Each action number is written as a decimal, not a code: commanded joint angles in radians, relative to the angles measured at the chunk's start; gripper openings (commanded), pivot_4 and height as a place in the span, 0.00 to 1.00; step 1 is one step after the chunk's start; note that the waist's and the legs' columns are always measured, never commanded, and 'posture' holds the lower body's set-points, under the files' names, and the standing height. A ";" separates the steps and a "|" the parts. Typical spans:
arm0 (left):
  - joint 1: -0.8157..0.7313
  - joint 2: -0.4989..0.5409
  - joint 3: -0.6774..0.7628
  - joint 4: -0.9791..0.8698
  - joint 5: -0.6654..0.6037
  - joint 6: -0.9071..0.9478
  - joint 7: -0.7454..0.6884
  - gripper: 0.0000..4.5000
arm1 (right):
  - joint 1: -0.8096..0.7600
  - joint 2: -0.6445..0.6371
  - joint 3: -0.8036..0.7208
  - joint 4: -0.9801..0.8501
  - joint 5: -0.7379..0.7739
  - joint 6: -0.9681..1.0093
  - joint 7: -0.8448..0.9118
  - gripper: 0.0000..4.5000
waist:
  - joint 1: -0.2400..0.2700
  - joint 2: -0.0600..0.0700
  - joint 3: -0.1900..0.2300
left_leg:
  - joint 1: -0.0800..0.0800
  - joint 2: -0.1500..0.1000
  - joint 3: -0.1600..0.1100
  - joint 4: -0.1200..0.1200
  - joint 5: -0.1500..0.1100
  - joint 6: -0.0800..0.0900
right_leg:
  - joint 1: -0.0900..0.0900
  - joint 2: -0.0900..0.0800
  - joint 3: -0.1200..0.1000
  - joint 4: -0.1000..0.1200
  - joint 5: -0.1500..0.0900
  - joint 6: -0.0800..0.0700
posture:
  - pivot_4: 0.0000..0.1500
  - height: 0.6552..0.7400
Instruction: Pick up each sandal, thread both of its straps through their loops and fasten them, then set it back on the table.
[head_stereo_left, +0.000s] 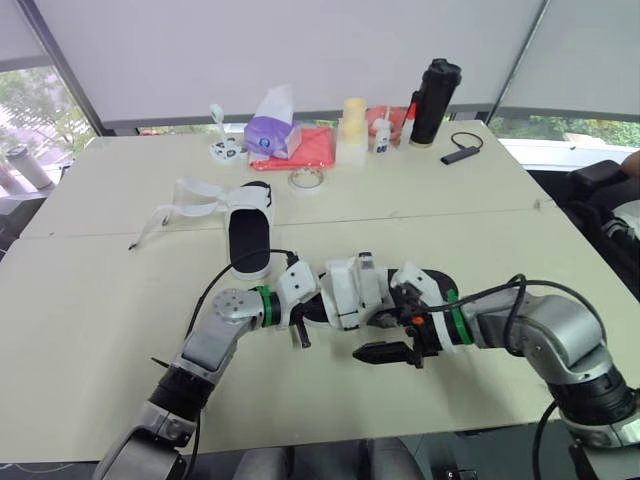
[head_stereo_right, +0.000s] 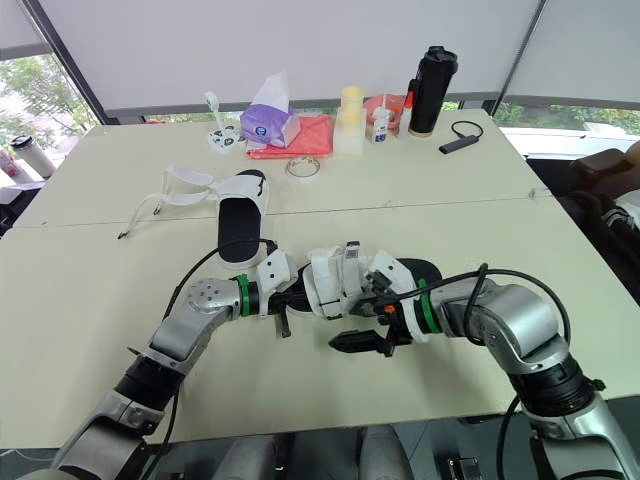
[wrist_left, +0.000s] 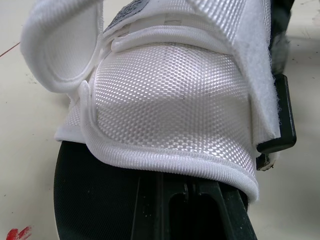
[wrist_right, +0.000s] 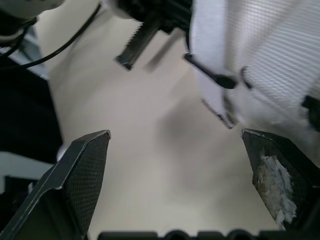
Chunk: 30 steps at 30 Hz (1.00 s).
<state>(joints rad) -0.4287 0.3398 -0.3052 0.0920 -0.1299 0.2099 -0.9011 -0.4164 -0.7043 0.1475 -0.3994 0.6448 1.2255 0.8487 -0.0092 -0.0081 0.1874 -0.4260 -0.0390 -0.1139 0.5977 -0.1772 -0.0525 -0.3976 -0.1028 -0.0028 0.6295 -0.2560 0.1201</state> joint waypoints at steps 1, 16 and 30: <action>0.026 0.012 -0.026 0.000 0.020 0.028 -0.008 0.00 | 0.022 0.028 0.004 0.010 -0.024 -0.055 -0.040 1.00 | -0.001 0.000 0.000 | 0.000 0.000 0.000 0.000 0.000 0.000 | 0.000 0.000 0.000 0.000 0.000 0.000 | 1.00 1.00; 0.024 0.008 -0.029 -0.001 0.021 0.031 -0.007 0.00 | -0.013 0.096 0.017 0.010 -0.004 -0.070 -0.067 1.00 | -0.003 0.000 0.000 | 0.000 0.000 0.000 0.000 0.000 0.000 | 0.000 0.000 0.000 0.000 0.000 0.000 | 1.00 1.00; 0.030 0.007 -0.024 -0.008 0.021 0.038 -0.001 0.00 | -0.006 0.100 0.036 -0.035 0.011 -0.101 -0.038 1.00 | -0.002 0.000 0.000 | 0.000 0.000 0.000 0.000 0.000 0.000 | 0.000 0.000 0.000 0.000 0.000 0.000 | 1.00 1.00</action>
<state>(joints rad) -0.4217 0.3438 -0.3024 0.0751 -0.1251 0.2297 -0.8963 -0.4026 -0.6126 0.2009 -0.3998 0.6389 1.1574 0.8071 -0.0113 -0.0080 0.1875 -0.4257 -0.0387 -0.1142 0.5977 -0.1772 -0.0525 -0.3977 -0.1025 -0.0028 0.6299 -0.2561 0.1196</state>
